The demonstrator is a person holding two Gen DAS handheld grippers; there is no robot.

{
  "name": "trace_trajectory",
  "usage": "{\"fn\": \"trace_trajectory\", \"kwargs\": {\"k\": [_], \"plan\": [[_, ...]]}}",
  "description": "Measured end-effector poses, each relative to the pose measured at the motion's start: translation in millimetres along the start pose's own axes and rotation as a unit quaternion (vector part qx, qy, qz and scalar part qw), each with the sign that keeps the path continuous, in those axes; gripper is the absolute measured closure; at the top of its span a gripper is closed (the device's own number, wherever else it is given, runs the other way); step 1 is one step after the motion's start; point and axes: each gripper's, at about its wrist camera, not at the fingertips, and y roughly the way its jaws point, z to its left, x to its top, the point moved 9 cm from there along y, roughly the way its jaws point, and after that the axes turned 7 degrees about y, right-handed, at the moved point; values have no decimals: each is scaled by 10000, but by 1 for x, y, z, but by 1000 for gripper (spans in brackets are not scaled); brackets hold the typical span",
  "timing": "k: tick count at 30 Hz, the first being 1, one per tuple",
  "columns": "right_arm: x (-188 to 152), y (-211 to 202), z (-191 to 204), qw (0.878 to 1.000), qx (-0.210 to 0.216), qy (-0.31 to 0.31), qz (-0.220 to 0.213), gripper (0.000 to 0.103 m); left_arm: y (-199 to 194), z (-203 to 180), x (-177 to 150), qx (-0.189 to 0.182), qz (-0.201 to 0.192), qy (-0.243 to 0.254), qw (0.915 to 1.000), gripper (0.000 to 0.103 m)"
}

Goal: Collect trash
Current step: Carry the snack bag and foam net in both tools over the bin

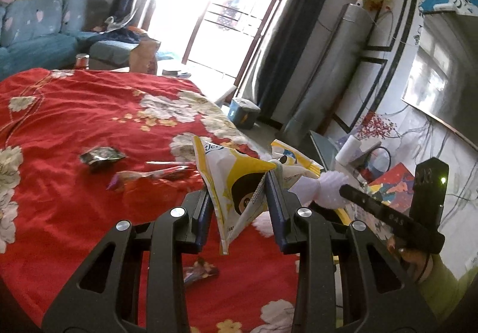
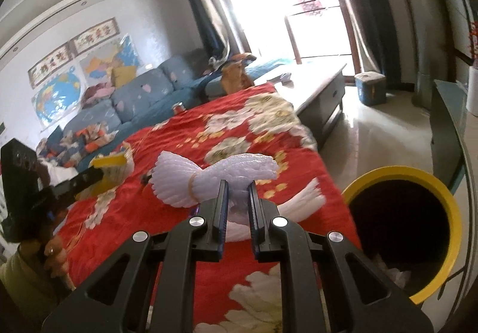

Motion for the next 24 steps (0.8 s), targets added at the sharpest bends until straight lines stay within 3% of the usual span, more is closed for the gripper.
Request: {"fn": "trace_trajectory", "kwargs": {"k": [24], "plan": [[30,-38,-93,9909,-837,737,-750,90,65,-109,-2,-720,374,897,9927,77]]}}
